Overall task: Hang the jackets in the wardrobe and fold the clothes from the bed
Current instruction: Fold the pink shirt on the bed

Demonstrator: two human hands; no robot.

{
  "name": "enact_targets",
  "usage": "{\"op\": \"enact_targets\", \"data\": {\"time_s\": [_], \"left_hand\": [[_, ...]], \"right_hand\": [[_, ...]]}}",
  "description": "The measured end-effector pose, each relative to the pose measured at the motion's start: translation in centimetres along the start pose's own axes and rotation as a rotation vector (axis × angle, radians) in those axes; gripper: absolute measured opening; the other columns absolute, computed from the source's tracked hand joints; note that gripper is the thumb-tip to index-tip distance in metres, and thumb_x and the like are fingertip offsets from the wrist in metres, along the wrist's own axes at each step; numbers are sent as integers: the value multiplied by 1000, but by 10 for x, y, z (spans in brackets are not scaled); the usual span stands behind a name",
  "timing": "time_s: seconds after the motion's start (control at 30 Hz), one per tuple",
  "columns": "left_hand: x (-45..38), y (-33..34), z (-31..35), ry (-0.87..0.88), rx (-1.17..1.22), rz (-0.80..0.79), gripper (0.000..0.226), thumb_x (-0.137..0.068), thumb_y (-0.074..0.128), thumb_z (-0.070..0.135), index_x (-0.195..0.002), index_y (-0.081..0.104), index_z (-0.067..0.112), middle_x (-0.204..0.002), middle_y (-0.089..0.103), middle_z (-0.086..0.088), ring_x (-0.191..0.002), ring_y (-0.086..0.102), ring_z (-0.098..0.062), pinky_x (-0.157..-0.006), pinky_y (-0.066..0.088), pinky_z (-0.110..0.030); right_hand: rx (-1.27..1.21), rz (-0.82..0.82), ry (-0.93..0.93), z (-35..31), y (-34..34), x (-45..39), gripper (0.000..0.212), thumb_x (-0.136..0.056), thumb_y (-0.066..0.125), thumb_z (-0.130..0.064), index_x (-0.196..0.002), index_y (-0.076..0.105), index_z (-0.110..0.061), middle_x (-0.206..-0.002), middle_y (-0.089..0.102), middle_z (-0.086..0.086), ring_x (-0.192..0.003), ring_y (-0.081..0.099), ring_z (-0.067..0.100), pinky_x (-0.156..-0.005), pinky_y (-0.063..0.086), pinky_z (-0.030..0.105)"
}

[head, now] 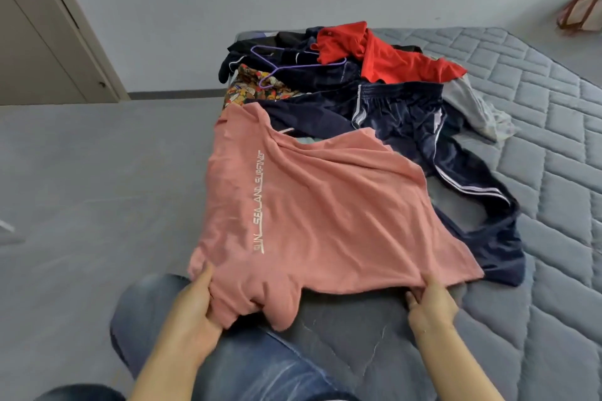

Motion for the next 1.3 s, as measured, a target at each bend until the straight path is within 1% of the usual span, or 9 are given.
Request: {"op": "enact_targets", "data": {"time_s": [0.23,0.37,0.47,0.6,0.73,0.93,1.1,1.2,1.3], "left_hand": [[0,-11,-9,-37,-213,19,25,-98,54,27,-104,66,5,-85,76,-6,-81,71,-17,-71,50,-33],[-24,9,14,-140,111,-68,27,-102,43,21,-114,62,5,-89,75,-12,-72,73,-18,-60,61,-38],[-58,16,47,-196,385,-47,30,-104,33,14,-92,55,-3,-59,66,-12,-44,60,-10,-43,48,-14],[-118,28,83,-112,550,-78,25,-105,34,16,-100,52,0,-79,63,-18,-73,60,-18,-80,52,-23],[-155,21,82,-26,130,-111,36,-104,37,20,-134,44,2,-124,56,-15,-121,51,-27,-112,36,-40],[-171,-56,43,15,-461,196,40,-94,50,-7,-134,48,-3,-87,58,-10,-76,56,-19,-57,52,-22],[-183,-69,18,-204,-969,22,46,-84,62,0,-129,52,7,-110,61,-9,-103,55,-21,-84,45,-32],[-188,-64,24,-18,-975,-41,45,-82,73,4,-123,54,8,-113,61,-4,-102,58,-19,-79,47,-23],[-189,-63,37,182,-993,-46,38,-79,80,19,-111,57,15,-107,63,4,-99,60,-15,-82,45,-27]], "right_hand": [[13,-102,-47,-12,10,1,10,-92,50,-18,-87,56,-14,-73,58,5,-60,61,18,-51,47,26],[-6,-205,-138,-43,53,-8,14,-91,47,-16,-78,50,-12,-68,55,4,-52,64,15,-44,52,23],[41,-311,-145,-65,99,-24,12,-96,44,-14,-88,51,-8,-81,53,8,-65,68,21,-49,56,27],[190,-475,-100,-66,154,-45,18,-100,45,-18,-100,57,-3,-101,63,13,-93,68,26,-69,58,29],[369,-531,-131,-41,172,-41,33,-101,45,-15,-130,53,0,-122,60,14,-115,59,24,-97,49,32],[743,-578,-558,27,159,38,21,-89,59,-1,-95,71,-17,-94,72,-4,-86,63,6,-84,48,28],[982,-777,-630,112,173,92,19,-88,69,-19,-107,68,-18,-113,61,-5,-109,52,10,-98,40,20],[1092,-752,-837,121,182,104,21,-84,76,-26,-100,69,-16,-114,53,-7,-112,38,6,-100,25,7],[1060,-662,-921,112,191,101,19,-88,72,-23,-76,66,-9,-92,57,-4,-98,43,17,-90,35,25]]}}
Point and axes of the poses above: each hand's wrist, its own x-axis away from the middle knuckle, its own y-axis out of the palm, z = x × y, the point moved 9 cm from there along -x, towards the middle knuckle
